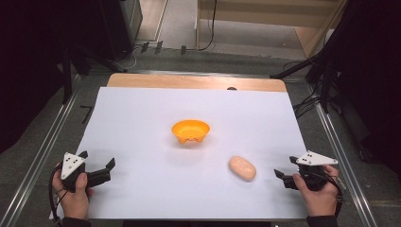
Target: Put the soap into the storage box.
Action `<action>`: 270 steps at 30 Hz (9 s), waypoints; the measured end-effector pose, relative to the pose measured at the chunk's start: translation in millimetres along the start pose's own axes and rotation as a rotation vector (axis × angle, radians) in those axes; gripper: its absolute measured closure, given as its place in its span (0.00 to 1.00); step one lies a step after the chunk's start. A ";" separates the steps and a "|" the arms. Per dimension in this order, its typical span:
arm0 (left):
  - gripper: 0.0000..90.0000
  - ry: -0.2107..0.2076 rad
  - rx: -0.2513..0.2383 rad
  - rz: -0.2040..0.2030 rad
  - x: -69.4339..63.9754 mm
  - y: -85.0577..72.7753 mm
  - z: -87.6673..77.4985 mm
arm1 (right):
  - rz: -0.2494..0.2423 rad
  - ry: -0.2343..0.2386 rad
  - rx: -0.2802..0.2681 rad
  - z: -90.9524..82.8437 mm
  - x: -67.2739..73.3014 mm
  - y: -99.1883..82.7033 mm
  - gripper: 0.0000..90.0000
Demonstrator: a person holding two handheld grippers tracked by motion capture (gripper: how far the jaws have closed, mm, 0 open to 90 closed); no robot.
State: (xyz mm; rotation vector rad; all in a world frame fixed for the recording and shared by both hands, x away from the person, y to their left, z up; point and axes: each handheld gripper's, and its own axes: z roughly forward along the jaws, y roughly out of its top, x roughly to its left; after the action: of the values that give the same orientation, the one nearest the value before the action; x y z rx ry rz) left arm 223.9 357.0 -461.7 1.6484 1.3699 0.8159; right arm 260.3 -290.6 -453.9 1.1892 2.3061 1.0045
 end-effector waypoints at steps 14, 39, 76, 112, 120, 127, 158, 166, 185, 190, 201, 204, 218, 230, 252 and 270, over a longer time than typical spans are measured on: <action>0.00 -0.001 0.000 0.001 -0.2 0.0 0.1 | -0.095 0.073 0.116 5.9 6.3 16.9 0.36; 0.00 0.000 0.004 0.009 -1.1 0.1 0.3 | -0.159 0.150 0.247 16.6 13.2 41.7 0.57; 0.00 0.009 0.009 0.033 -3.8 0.1 1.1 | -0.190 0.241 0.360 42.5 42.8 72.8 0.32; 0.00 -0.002 -0.024 0.079 -7.2 -2.0 -1.9 | -0.129 0.247 0.509 89.4 72.7 89.0 0.35; 0.00 0.006 -0.011 0.091 -9.1 -1.5 -0.4 | -0.127 0.231 0.496 88.4 72.8 86.1 0.36; 0.00 0.006 -0.012 0.091 -9.5 -1.7 -0.6 | -0.167 0.207 0.497 87.9 77.3 85.5 0.37; 0.05 -0.007 -0.003 0.074 -7.3 -1.0 0.3 | -0.250 0.261 0.468 75.9 65.3 96.5 0.37; 0.05 -0.018 0.000 0.071 -6.4 -0.8 0.4 | -0.289 0.287 0.459 78.8 69.0 108.0 0.37; 0.05 -0.028 0.007 0.072 -5.8 -0.5 0.6 | -0.364 0.310 0.458 91.6 75.1 133.3 0.37; 0.05 -0.026 0.007 0.072 -6.1 -0.5 0.8 | -0.368 0.326 0.442 95.2 74.3 136.3 0.37; 0.05 -0.029 0.007 0.072 -5.7 -0.5 0.6 | -0.411 0.335 0.441 101.1 77.5 146.1 0.37; 0.05 -0.030 0.007 0.070 -5.6 -0.5 0.8 | -0.422 0.341 0.437 101.9 77.3 149.8 0.37; 0.05 -0.028 0.010 0.068 -5.8 -0.4 1.1 | -0.457 0.343 0.417 98.1 75.6 167.1 0.37; 0.05 -0.028 0.013 0.059 -4.8 -0.1 1.8 | -0.511 0.371 0.387 104.6 78.7 189.5 0.37; 0.06 -0.019 0.024 0.068 -6.3 0.2 3.1 | -0.541 0.369 0.412 112.0 81.0 207.1 0.37; 0.06 -0.004 0.030 0.085 -8.4 0.1 3.2 | -0.594 0.386 0.391 120.1 97.4 229.1 0.37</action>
State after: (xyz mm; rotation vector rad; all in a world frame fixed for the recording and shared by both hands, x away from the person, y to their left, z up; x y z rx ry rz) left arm 225.1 348.1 -462.9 1.7403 1.3229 0.8445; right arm 402.6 -69.6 -368.1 0.3637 2.9911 0.6113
